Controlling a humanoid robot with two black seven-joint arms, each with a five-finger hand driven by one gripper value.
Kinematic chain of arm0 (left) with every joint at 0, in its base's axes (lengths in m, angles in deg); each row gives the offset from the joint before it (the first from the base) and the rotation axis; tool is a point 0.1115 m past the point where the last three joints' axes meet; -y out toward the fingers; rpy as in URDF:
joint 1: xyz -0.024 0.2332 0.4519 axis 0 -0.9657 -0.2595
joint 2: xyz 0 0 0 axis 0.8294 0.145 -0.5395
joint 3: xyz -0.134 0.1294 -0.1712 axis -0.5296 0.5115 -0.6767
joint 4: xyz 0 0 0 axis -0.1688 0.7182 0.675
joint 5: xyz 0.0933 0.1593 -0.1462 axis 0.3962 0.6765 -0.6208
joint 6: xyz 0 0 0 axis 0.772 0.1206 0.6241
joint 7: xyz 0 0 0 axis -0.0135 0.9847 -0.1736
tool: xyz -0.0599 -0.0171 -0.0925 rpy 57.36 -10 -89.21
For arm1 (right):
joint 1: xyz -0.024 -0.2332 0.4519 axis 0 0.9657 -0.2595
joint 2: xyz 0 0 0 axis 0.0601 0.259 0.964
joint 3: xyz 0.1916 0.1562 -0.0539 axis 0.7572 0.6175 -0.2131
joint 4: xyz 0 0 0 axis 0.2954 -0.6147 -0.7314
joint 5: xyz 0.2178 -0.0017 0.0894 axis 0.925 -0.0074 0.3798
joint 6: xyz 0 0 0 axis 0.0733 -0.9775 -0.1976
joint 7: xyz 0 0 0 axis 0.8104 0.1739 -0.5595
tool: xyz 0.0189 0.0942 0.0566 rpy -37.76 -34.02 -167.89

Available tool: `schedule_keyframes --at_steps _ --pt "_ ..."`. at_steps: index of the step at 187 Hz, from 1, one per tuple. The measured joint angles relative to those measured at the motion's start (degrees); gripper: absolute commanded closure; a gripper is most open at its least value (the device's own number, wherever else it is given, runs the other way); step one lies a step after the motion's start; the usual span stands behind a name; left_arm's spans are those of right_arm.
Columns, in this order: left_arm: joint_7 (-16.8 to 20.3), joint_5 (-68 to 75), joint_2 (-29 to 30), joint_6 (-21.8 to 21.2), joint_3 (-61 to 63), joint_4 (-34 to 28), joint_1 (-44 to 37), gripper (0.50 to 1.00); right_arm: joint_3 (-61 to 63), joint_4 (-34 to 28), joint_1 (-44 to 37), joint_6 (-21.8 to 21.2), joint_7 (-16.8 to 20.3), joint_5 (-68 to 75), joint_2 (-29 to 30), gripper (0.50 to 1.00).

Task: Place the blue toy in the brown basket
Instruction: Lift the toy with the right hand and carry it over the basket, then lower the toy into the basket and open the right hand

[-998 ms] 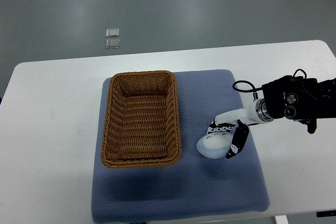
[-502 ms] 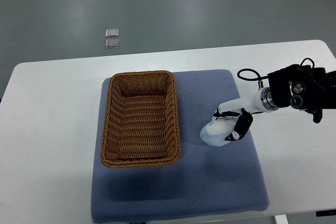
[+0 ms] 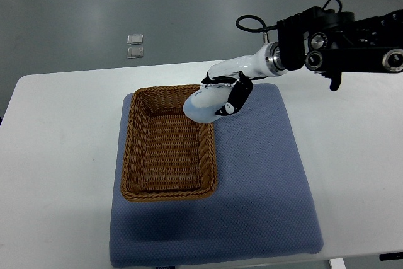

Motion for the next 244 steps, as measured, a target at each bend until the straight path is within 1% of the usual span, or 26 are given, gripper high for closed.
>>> schedule_keyframes --at_steps 43,59,77,101,140,144,149,158,170,175,185,194,207,216,234,238,244 --pt "0.0 0.0 0.0 0.0 0.0 0.0 0.0 0.500 0.1 10.2 2.7 3.4 0.0 2.3 13.0 0.897" --pt "0.0 0.0 0.0 0.0 0.0 0.1 0.0 0.500 0.2 13.4 4.9 3.8 0.0 2.5 16.3 0.895" --pt "0.1 0.0 0.0 0.0 -0.1 0.2 0.0 0.500 0.2 15.0 7.3 4.8 -0.1 2.5 18.7 0.889" --pt "0.1 0.0 0.0 0.0 -0.1 0.2 0.0 0.500 0.2 16.3 10.0 6.6 -0.1 2.2 19.5 0.883" --pt "0.1 0.0 0.0 0.0 -0.1 0.0 0.0 0.500 -0.1 17.4 12.5 7.5 -0.1 2.0 19.6 0.854" --pt "0.1 0.0 0.0 0.0 -0.1 0.0 0.0 0.500 -0.1 17.5 12.7 7.5 -0.1 1.9 19.6 0.844" --pt "0.1 0.0 0.0 0.0 -0.1 0.0 0.0 0.500 -0.1 17.7 13.0 7.5 -0.1 1.9 19.6 0.820" --pt "0.1 0.0 0.0 0.0 -0.1 0.0 0.0 0.500 -0.1 17.9 13.4 7.5 -0.1 1.9 19.6 0.807" --pt "0.1 0.0 0.0 0.0 -0.1 0.0 0.0 0.500 -0.1 18.1 13.7 7.5 -0.2 1.9 19.6 0.773" --pt "0.1 0.0 0.0 0.0 -0.1 0.0 0.0 0.500 -0.1 18.1 13.8 7.5 -0.2 1.9 19.6 0.748" --pt "0.1 0.0 0.0 0.0 -0.1 0.0 0.0 0.500 -0.1 18.2 14.0 7.4 -0.3 1.9 19.6 0.740" --pt "0.1 0.0 0.0 0.0 -0.1 0.0 0.0 0.500 -0.1 18.3 14.2 7.4 -0.3 1.9 19.6 0.713" --pt "0.1 0.0 0.0 0.0 -0.1 0.0 0.0 0.500 0.0 18.5 14.3 7.4 -0.4 1.9 19.6 0.701" --pt "0.1 0.0 0.0 0.0 -0.1 0.0 0.0 0.500 0.0 18.5 14.3 7.3 -0.5 2.0 19.6 0.683" --pt "0.1 0.0 0.0 0.0 -0.1 0.0 0.0 0.500 0.2 18.6 14.3 7.0 -0.6 2.2 19.6 0.675" --pt "0.1 0.0 0.0 0.0 -0.1 0.0 0.0 0.500 0.2 18.6 14.3 7.0 -0.6 2.2 19.6 0.668" --pt "0.1 0.0 0.0 0.0 -0.1 0.0 0.0 0.500 0.2 18.6 14.2 6.9 -0.7 2.3 19.6 0.646"
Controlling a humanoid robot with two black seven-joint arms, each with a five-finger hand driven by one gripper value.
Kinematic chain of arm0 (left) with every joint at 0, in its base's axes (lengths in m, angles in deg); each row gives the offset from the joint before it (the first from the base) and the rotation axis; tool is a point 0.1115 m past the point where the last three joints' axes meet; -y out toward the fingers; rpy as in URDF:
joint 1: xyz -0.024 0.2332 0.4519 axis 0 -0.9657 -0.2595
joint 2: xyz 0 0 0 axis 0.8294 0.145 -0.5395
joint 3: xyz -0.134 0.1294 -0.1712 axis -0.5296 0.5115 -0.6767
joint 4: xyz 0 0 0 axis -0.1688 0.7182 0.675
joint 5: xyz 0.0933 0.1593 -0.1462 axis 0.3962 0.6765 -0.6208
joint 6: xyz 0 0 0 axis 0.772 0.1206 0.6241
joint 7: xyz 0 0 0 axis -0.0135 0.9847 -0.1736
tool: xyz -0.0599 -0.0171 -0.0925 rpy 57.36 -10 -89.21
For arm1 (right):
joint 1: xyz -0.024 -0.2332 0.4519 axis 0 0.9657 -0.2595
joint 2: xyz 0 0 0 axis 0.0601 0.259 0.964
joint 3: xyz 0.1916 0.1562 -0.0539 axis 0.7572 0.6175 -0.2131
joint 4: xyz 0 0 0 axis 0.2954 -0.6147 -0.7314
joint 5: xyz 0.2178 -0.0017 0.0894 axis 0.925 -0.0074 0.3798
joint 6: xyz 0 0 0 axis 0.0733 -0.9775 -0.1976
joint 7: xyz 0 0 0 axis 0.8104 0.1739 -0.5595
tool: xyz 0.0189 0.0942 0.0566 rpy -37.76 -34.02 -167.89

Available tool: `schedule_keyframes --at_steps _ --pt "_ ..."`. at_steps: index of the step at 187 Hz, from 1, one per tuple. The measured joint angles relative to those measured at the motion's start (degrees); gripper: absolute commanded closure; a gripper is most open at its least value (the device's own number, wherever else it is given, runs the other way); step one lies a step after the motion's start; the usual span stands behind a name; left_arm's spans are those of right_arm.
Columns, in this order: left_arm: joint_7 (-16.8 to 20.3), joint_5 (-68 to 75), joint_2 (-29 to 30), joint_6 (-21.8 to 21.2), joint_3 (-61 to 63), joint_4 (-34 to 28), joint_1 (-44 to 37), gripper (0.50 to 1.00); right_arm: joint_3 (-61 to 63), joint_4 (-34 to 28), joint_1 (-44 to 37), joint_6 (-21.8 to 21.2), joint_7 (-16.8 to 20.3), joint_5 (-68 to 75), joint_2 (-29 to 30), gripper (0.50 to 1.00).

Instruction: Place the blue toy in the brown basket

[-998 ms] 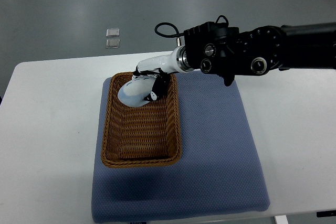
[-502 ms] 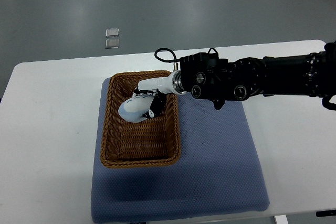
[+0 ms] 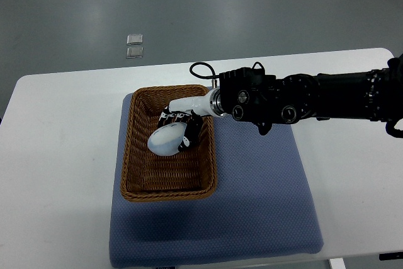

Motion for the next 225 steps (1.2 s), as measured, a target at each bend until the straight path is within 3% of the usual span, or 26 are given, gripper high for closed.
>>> schedule_keyframes --at_steps 11,20,80,119,169,199,225 --pt "0.0 0.0 0.0 0.0 0.0 0.0 0.0 0.500 0.1 0.0 -0.2 -0.1 -0.1 0.2 0.0 0.638" --pt "0.0 0.0 0.0 0.0 0.0 -0.1 0.0 0.500 0.1 0.0 -0.4 -0.1 -0.3 0.3 0.0 0.599" --pt "0.0 -0.1 0.0 0.0 0.0 -0.4 0.0 0.500 4.6 0.0 -0.9 -1.1 -1.3 0.7 -0.2 0.597" --pt "0.0 -0.1 0.0 0.0 0.0 -0.4 0.0 0.500 16.2 0.0 0.9 -0.4 -1.9 1.4 -7.5 0.597" --pt "0.0 0.0 0.0 0.0 0.0 -0.3 0.0 0.500 36.3 2.1 12.5 1.3 -4.9 9.6 -15.8 0.595" --pt "0.0 0.0 0.0 0.0 0.0 -0.3 0.0 0.500 54.4 6.0 24.2 2.0 -10.2 12.1 -14.5 0.593" --pt "-0.1 0.0 0.0 0.0 0.0 -0.2 0.0 0.500 69.2 8.2 33.2 1.2 -12.2 12.4 -10.2 0.593"
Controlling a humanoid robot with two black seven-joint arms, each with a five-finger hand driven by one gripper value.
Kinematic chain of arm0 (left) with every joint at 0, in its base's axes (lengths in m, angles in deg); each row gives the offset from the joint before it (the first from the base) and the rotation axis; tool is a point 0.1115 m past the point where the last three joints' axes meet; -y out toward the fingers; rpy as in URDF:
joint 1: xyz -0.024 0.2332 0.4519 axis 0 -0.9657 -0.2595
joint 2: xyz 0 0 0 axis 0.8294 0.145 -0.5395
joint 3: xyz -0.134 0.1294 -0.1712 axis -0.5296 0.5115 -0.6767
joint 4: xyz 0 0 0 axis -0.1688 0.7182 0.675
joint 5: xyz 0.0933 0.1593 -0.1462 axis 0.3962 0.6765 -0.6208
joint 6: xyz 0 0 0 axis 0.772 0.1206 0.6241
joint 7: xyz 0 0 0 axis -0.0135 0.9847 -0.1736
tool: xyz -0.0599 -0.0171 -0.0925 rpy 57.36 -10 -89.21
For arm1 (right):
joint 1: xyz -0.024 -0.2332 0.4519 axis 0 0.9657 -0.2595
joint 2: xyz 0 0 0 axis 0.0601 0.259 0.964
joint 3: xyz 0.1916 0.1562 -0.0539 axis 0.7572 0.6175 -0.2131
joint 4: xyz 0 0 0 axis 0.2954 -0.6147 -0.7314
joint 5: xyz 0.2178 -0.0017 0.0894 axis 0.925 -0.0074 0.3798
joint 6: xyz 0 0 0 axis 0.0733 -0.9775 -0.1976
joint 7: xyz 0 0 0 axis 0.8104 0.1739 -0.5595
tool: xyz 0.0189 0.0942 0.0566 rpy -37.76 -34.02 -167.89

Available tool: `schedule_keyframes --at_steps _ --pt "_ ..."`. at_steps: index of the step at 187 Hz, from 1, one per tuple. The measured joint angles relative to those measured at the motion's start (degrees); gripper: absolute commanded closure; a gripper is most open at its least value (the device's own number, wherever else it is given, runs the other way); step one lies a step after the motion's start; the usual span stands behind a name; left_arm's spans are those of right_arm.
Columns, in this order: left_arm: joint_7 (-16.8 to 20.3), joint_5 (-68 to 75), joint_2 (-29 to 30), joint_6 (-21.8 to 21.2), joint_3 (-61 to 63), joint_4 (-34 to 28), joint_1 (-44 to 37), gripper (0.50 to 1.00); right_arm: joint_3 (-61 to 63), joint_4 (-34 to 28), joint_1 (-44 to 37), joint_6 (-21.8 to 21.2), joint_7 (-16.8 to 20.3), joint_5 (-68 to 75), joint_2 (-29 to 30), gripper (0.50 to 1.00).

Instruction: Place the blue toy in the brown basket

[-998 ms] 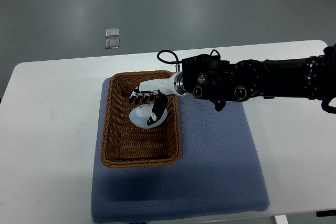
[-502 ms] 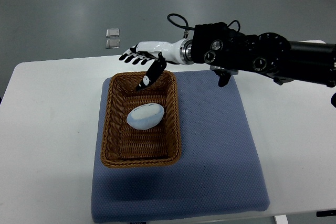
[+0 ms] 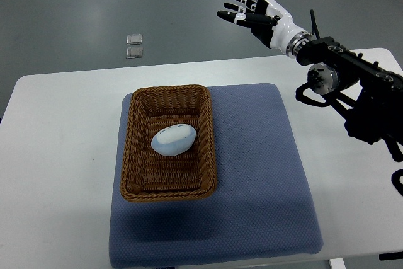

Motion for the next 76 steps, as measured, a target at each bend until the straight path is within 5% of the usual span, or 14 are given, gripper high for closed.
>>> schedule_keyframes --at_steps 76 --pt "0.0 0.0 0.0 0.0 0.0 0.3 0.0 0.500 14.5 8.4 8.9 -4.3 -3.7 0.0 9.7 0.593"
